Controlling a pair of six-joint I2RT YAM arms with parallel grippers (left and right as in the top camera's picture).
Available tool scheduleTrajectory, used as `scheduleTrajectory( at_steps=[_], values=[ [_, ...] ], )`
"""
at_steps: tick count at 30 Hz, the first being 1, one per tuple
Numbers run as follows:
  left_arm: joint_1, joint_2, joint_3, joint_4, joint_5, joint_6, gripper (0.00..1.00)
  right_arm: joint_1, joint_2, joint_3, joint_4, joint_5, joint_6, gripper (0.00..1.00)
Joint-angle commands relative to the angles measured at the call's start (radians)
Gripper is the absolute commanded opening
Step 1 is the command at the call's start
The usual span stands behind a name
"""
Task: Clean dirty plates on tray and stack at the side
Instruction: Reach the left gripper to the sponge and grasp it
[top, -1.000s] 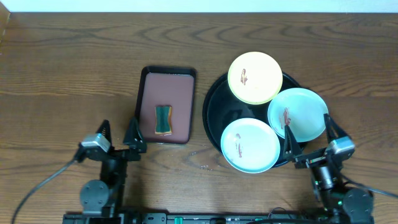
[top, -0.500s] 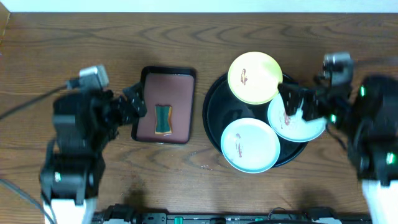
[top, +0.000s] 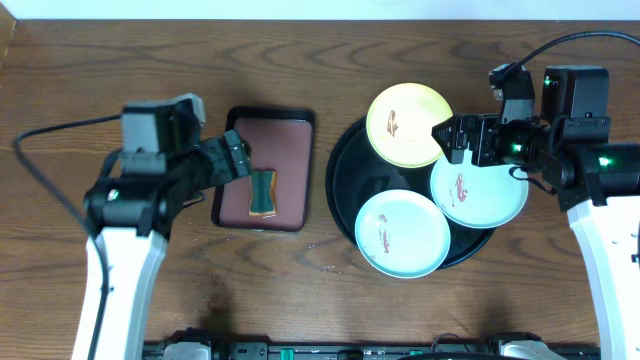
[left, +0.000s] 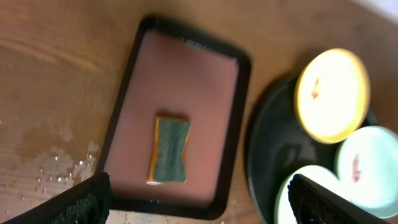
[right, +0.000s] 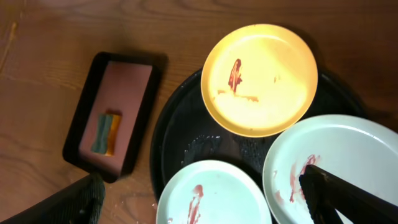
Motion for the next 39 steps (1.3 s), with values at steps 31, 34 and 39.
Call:
scheduleTrajectory(
  at_steps=[31, 34, 39],
  values=[
    [-0.172, 0.708, 0.009, 0.163, -0.206, 0.047, 0.08, 0.018, 0.009, 0.016, -0.035, -0.019, 0.014, 0.88],
    [-0.172, 0.645, 0.041, 0.127, -0.203, 0.046, 0.36, 0.018, 0.009, 0.016, -0.035, -0.019, 0.015, 0.88],
    [-0.173, 0.539, 0.044, 0.085, -0.199, 0.046, 0.53, 0.018, 0.009, 0.016, -0.035, -0.019, 0.014, 0.87]
  ],
)
